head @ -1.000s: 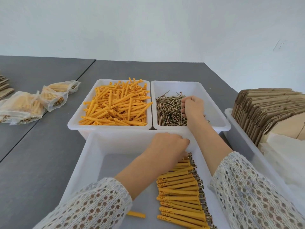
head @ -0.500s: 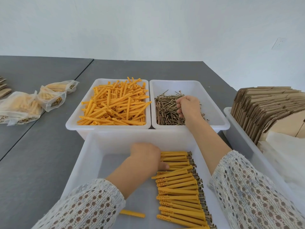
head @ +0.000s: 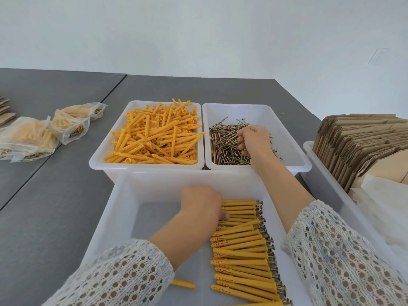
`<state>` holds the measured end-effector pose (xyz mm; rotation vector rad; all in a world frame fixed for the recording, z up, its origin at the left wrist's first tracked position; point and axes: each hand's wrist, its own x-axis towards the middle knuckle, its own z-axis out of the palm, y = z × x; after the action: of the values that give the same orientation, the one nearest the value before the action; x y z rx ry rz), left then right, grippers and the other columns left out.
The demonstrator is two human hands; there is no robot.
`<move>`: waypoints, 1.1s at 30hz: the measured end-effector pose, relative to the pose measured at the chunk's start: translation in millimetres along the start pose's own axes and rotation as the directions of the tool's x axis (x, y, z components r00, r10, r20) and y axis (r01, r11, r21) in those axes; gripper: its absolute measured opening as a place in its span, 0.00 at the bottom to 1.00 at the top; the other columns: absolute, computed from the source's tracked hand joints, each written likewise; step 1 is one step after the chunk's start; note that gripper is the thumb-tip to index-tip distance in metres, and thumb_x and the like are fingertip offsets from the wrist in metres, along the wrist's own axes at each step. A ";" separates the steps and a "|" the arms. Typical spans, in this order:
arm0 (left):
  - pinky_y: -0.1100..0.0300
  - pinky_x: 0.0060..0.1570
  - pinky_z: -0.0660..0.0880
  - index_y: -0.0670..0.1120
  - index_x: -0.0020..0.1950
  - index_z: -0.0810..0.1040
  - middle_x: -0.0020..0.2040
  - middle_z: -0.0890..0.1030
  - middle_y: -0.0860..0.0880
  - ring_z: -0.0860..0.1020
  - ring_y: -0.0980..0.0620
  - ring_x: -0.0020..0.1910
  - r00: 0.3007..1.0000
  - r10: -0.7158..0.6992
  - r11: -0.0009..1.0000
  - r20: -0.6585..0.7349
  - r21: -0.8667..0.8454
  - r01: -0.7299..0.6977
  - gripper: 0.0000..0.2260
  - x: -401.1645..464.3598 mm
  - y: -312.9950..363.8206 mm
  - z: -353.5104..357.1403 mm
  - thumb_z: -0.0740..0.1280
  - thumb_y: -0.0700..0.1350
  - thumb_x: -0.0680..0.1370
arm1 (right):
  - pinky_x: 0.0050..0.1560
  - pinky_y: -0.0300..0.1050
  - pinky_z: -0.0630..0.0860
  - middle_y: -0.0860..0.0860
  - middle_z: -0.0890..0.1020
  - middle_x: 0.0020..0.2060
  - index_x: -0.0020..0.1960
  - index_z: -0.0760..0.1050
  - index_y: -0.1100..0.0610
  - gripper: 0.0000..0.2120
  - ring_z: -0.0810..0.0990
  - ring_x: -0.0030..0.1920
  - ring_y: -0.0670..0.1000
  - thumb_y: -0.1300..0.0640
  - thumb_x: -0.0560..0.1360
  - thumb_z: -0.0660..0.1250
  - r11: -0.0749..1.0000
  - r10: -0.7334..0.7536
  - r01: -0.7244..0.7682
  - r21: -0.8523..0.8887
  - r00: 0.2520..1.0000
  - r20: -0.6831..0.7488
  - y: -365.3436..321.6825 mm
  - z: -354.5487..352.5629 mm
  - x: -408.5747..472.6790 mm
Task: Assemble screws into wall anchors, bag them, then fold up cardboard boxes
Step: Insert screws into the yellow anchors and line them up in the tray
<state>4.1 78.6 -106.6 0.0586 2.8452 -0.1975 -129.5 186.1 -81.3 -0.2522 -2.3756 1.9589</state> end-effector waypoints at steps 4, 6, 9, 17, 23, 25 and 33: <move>0.57 0.34 0.61 0.48 0.41 0.69 0.35 0.67 0.50 0.69 0.50 0.38 0.999 -0.017 1.000 -0.046 -0.001 0.017 0.22 1.0 0.7 1.1 0.62 0.67 0.77 | 0.27 0.38 0.69 0.51 0.77 0.34 0.43 0.76 0.57 0.14 0.72 0.29 0.47 0.67 0.77 0.54 0.998 -0.018 0.018 -0.052 1.000 -0.001 1.4 0.5 1.0; 0.57 0.33 0.60 0.48 0.38 0.67 0.35 0.68 0.51 0.68 0.51 0.35 0.998 -0.025 1.000 -0.053 0.002 0.025 0.23 1.1 1.0 -0.5 0.62 0.67 0.77 | 0.31 0.41 0.71 0.51 0.77 0.36 0.44 0.78 0.61 0.13 0.73 0.32 0.49 0.66 0.77 0.55 0.986 -0.056 0.052 -0.161 0.998 -0.020 4.5 1.5 2.3; 0.58 0.29 0.57 0.48 0.35 0.67 0.34 0.69 0.51 0.65 0.52 0.30 0.995 -0.008 1.000 -0.098 0.004 0.008 0.25 -4.3 -1.1 -8.8 0.60 0.69 0.77 | 0.39 0.46 0.73 0.52 0.77 0.37 0.51 0.77 0.66 0.12 0.74 0.36 0.51 0.64 0.77 0.56 0.925 -0.144 0.126 -0.358 0.989 -0.024 10.6 3.9 3.9; 0.60 0.24 0.62 0.51 0.36 0.68 0.30 0.70 0.54 0.71 0.53 0.30 0.582 -0.052 0.920 -0.812 -0.266 -0.289 0.14 -8.3 -29.6 -31.8 0.60 0.52 0.82 | 0.46 0.48 0.70 0.55 0.76 0.53 0.60 0.70 0.58 0.14 0.75 0.52 0.57 0.56 0.76 0.60 0.651 0.055 0.167 -0.740 0.962 0.266 10.5 10.6 0.7; 0.57 0.40 0.69 0.50 0.53 0.78 0.52 0.77 0.52 0.71 0.49 0.54 0.676 -0.234 0.939 -0.699 -0.343 -0.029 0.09 17.2 -79.5 -18.9 0.60 0.41 0.79 | 0.35 0.45 0.66 0.56 0.74 0.49 0.71 0.60 0.60 0.22 0.73 0.46 0.55 0.61 0.78 0.58 0.563 0.120 0.192 -0.804 0.944 0.309 7.8 12.3 -0.7; 0.56 0.45 0.66 0.51 0.51 0.80 0.52 0.77 0.51 0.70 0.47 0.55 0.713 -0.262 0.931 -0.650 -0.365 0.009 0.12 22.3 -87.9 -17.5 0.60 0.36 0.78 | 0.32 0.44 0.64 0.55 0.73 0.44 0.58 0.66 0.61 0.10 0.72 0.41 0.53 0.63 0.77 0.57 0.543 0.138 0.189 -0.818 0.941 0.309 7.6 12.6 0.7; 0.46 0.62 0.63 0.56 0.51 0.83 0.49 0.74 0.53 0.74 0.47 0.58 0.881 -0.185 0.880 -0.435 -0.472 -0.048 0.17 28.7 -95.4 -16.7 0.56 0.39 0.81 | 0.38 0.45 0.72 0.54 0.76 0.37 0.42 0.73 0.60 0.06 0.75 0.40 0.55 0.66 0.74 0.58 0.579 -0.097 0.242 -0.778 0.968 0.230 10.0 10.7 0.4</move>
<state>-33.7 -12.9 -86.6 -0.1184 3.2886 0.5845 -130.4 177.6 -93.1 0.1307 -3.0910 0.6989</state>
